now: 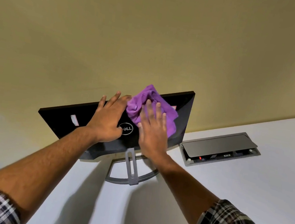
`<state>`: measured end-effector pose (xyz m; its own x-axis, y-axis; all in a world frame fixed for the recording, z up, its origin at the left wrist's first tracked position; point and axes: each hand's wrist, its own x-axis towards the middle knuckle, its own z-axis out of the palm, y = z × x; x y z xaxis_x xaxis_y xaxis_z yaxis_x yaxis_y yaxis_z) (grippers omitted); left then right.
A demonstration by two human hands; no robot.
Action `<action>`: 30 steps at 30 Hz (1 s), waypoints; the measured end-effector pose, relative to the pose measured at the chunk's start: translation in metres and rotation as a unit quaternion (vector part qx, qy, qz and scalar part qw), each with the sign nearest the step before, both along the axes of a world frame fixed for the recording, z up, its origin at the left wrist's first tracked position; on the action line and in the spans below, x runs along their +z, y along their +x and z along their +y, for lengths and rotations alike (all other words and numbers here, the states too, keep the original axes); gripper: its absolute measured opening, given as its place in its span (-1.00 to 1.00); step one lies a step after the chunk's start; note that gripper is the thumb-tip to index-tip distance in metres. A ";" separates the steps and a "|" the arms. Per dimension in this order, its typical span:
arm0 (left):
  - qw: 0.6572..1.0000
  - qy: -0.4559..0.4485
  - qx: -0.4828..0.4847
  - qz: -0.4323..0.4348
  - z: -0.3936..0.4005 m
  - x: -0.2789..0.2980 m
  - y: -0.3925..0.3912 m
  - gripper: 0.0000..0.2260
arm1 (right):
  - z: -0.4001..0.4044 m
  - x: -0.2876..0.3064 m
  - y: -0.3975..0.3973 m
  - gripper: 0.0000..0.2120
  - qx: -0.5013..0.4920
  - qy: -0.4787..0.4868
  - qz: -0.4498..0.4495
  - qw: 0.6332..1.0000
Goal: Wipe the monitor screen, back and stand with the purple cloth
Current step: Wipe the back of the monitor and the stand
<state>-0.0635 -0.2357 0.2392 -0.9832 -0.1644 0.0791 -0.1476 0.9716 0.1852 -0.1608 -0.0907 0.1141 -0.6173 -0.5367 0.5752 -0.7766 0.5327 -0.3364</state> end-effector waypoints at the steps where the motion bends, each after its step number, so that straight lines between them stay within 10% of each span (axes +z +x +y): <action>1: 1.000 -0.002 0.000 -0.004 0.000 0.001 0.000 -0.05 | 0.005 0.003 -0.009 -0.38 -0.026 -0.018 -0.017 0.999; 7: 1.000 0.007 0.000 -0.022 -0.003 0.004 -0.004 -0.02 | 0.016 0.023 -0.038 -0.44 -0.188 -0.170 -0.180 0.951; 12: 0.999 0.010 0.005 -0.036 -0.008 0.009 -0.011 -0.01 | 0.012 0.009 -0.016 -0.32 -0.057 -0.049 -0.104 0.992; 30: 0.997 -0.011 -0.007 -0.074 -0.032 0.013 -0.042 -0.03 | 0.018 0.024 -0.064 -0.32 -0.122 -0.019 -0.095 0.988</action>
